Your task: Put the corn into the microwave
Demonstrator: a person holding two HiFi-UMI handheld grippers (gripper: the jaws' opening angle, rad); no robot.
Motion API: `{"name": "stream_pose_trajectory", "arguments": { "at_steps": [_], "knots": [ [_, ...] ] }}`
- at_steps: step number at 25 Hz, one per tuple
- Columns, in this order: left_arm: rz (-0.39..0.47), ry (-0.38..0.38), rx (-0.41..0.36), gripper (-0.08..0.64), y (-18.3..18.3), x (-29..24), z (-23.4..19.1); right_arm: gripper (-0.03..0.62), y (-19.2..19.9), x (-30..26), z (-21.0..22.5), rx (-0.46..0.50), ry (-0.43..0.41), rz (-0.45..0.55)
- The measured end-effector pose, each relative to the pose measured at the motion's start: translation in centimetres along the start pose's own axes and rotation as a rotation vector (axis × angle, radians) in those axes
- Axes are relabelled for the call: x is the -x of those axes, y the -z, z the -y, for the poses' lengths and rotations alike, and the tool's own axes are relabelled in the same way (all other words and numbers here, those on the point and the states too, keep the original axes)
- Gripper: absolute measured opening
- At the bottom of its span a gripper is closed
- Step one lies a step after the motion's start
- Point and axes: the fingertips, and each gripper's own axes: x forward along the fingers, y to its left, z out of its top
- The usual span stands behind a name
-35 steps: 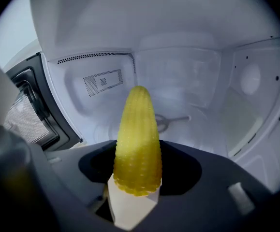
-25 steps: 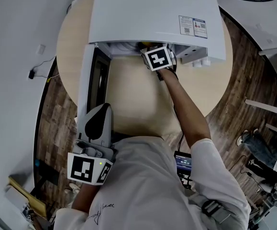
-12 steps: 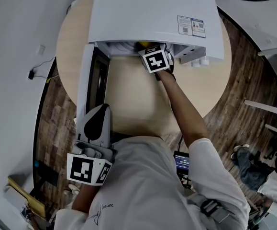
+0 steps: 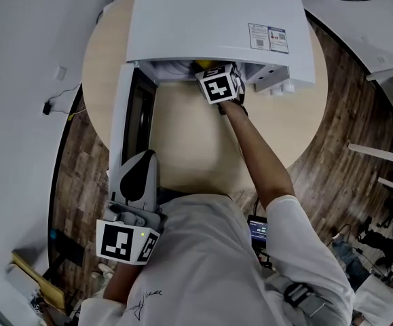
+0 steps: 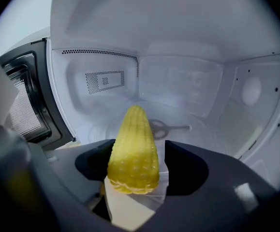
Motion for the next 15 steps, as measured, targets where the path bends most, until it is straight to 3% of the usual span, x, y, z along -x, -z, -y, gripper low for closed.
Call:
{"name": "stream_pose_trajectory", "arguments": {
  "at_steps": [15],
  "knots": [
    [0.029,0.022,0.008,-0.011,-0.2,0.4,1.6,0.350,1.0,1.9,-0.5,-0.023,-0.030,0.012]
  ]
}}
